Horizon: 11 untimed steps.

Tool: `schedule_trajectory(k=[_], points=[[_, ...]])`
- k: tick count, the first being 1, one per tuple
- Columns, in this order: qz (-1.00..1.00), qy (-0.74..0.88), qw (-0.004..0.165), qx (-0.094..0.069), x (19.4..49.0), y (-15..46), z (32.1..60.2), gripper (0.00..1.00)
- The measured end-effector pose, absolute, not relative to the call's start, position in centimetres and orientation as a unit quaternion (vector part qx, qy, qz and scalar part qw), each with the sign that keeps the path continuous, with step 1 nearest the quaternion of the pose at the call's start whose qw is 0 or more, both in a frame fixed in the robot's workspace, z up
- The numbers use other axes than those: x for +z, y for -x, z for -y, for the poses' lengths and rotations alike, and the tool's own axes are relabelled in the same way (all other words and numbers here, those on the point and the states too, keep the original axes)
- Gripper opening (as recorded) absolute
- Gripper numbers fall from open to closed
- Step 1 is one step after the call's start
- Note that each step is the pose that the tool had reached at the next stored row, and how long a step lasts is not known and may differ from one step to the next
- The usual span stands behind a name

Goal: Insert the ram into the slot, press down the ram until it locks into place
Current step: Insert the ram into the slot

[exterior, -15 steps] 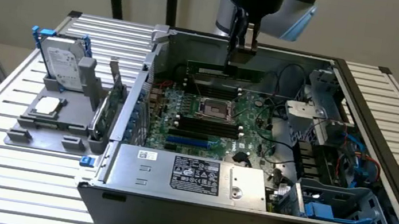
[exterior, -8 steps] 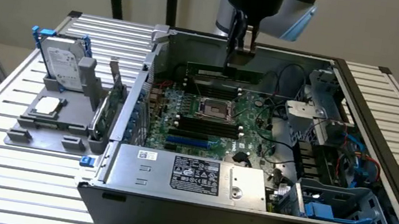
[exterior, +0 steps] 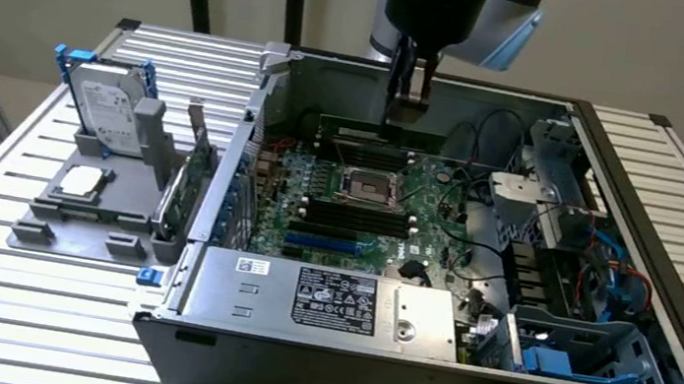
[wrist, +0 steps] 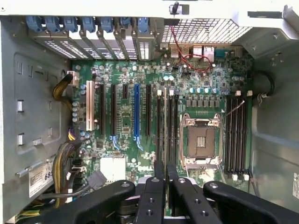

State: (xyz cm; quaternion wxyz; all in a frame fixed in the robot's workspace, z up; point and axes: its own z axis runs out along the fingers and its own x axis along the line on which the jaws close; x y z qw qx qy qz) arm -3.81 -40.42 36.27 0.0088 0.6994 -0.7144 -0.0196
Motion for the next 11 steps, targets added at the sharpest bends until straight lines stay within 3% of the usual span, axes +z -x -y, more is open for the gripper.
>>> schedule_trajectory(k=[11], points=[[0.716, -0.698, 0.009, -0.020, 34.3, 3.3, 40.4, 0.13]])
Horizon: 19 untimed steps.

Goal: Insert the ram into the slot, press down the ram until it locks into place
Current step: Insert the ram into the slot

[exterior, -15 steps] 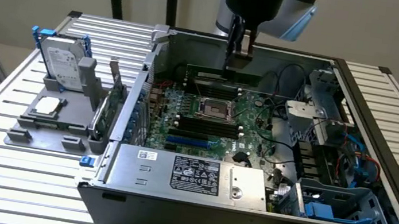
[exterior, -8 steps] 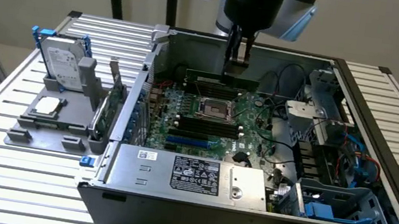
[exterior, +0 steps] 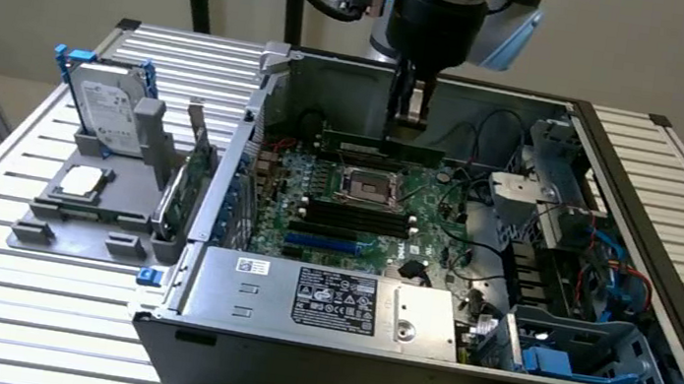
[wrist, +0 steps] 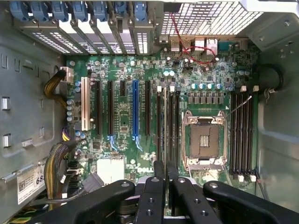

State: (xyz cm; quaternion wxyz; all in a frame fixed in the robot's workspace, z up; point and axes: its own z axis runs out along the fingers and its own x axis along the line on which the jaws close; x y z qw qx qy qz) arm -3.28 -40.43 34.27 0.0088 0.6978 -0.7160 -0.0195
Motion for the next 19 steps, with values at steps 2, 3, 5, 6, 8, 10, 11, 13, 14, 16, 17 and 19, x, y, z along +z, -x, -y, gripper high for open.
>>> schedule_trajectory(k=[2, 3, 5, 6, 8, 10, 11, 13, 14, 16, 17, 19], points=[[0.716, -0.698, 0.009, -0.020, 33.9, 3.2, 40.4, 0.13], [0.716, -0.698, 0.009, -0.020, 33.7, 3.2, 40.4, 0.13], [0.716, -0.698, 0.009, -0.020, 33.4, 3.2, 40.4, 0.13], [0.716, -0.698, 0.009, -0.020, 33.2, 3.1, 40.4, 0.13], [0.716, -0.698, 0.009, -0.020, 32.8, 3.1, 40.4, 0.13], [0.716, -0.698, 0.009, -0.020, 32.5, 3.1, 40.4, 0.13], [0.716, -0.698, 0.009, -0.020, 32.3, 3.1, 40.4, 0.13], [0.716, -0.698, 0.009, -0.020, 31.9, 3.1, 40.4, 0.13], [0.716, -0.698, 0.009, -0.020, 31.7, 3.1, 40.4, 0.13], [0.716, -0.698, 0.009, -0.020, 31.4, 3.1, 40.4, 0.13], [0.716, -0.698, 0.009, -0.020, 31.2, 3.1, 40.4, 0.13], [0.716, -0.698, 0.009, -0.020, 30.8, 3.2, 40.4, 0.13]])
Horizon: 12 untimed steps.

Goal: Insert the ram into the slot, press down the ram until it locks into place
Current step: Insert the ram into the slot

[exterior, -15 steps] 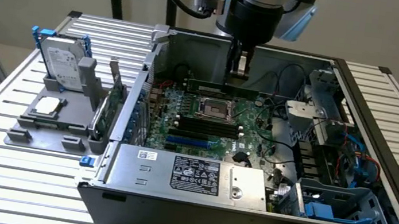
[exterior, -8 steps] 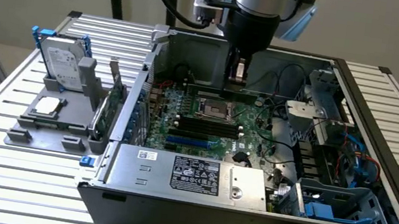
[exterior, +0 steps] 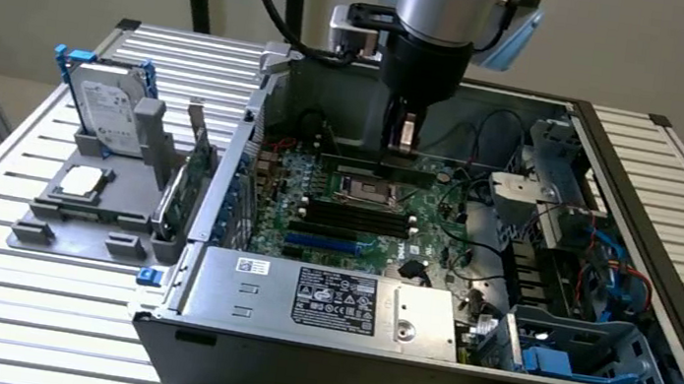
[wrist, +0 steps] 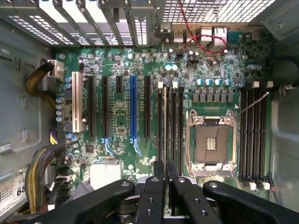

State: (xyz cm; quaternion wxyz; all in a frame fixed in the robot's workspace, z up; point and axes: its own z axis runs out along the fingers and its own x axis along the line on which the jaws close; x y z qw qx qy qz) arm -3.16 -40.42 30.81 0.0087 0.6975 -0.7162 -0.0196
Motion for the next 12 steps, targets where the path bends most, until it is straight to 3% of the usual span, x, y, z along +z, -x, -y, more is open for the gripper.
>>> schedule_trajectory(k=[12], points=[[0.716, -0.698, 0.009, -0.020, 28.6, 3.5, 40.4, 0.13]])
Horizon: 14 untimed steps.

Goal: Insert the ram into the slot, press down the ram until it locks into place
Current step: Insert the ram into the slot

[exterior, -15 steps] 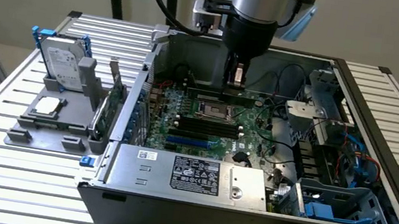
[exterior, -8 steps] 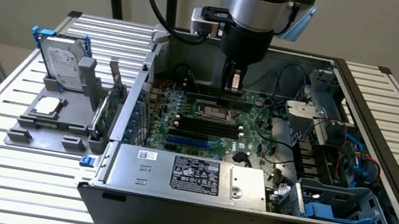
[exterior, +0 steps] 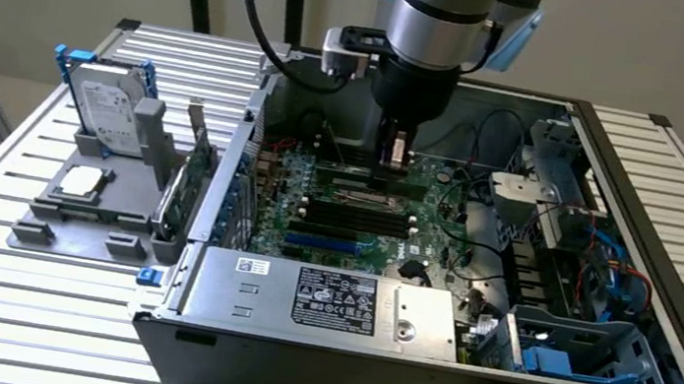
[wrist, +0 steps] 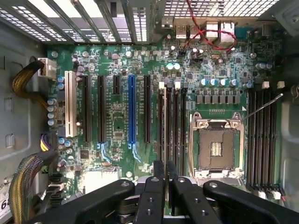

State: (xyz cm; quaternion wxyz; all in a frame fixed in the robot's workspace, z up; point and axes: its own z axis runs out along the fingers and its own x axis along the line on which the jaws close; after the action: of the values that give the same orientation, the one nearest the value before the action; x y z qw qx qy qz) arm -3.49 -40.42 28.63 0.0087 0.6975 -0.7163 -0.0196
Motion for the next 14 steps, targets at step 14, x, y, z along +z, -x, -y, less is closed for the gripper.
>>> schedule_trajectory(k=[14], points=[[0.716, -0.698, 0.009, -0.020, 26.1, 3.6, 40.4, 0.13]])
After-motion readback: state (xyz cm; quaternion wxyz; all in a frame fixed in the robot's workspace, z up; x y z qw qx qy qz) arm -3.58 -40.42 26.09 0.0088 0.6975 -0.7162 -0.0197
